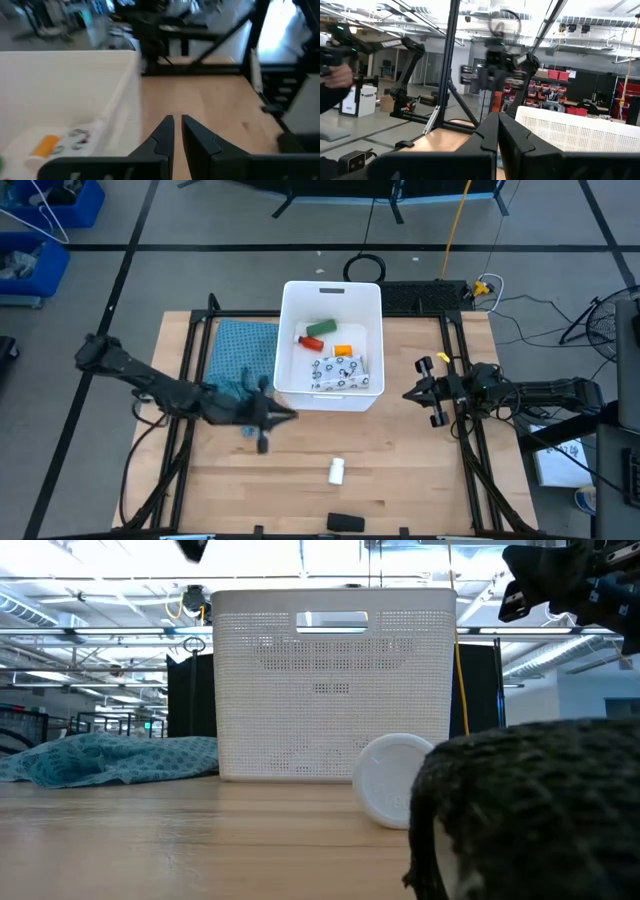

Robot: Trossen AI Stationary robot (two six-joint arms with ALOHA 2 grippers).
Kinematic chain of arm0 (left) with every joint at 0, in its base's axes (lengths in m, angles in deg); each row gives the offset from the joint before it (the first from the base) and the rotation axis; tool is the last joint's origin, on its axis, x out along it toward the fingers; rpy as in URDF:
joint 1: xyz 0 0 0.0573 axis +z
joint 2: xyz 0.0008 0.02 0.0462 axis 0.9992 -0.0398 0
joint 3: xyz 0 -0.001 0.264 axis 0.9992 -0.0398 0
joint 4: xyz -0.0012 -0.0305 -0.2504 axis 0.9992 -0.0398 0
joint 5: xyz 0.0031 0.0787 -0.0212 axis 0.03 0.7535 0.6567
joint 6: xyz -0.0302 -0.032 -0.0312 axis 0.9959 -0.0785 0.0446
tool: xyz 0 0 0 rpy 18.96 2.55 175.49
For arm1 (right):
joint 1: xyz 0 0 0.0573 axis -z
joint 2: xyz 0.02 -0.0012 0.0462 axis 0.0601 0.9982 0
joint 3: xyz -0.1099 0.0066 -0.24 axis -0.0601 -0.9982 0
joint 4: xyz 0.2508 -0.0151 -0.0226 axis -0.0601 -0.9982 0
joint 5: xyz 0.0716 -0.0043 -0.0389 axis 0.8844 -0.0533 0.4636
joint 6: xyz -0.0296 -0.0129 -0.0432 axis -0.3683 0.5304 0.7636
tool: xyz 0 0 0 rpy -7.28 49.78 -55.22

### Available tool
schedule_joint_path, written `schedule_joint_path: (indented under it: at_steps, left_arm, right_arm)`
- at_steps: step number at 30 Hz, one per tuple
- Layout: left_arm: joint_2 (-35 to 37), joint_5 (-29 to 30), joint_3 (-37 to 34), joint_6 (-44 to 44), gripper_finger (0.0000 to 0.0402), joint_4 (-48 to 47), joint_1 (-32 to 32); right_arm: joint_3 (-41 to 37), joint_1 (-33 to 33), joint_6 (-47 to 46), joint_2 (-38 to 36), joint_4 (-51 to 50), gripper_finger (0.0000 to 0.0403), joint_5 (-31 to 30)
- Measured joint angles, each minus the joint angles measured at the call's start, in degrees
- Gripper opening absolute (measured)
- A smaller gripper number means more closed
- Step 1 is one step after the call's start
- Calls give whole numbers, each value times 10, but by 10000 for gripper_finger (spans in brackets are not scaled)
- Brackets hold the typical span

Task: Pick & place medical supplies in basket/bin
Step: Put the white medicine bottle into the white bin

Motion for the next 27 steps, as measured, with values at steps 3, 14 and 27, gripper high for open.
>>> schedule_joint_path:
  at_steps: [3, 14, 27]
  left_arm:
    - [-73, 25, 104, 32, 37, -90, -35]
    - [-266, 245, 364, 121, 37, -278, -130]
    - [-365, 246, 404, 271, 37, -271, -161]
  right_arm:
    - [0, 0, 6, 0, 8, 0, 0]
    - [0, 0, 17, 0, 8, 0, 0]
    - [-1, -1, -107, 0, -11, 0, 1]
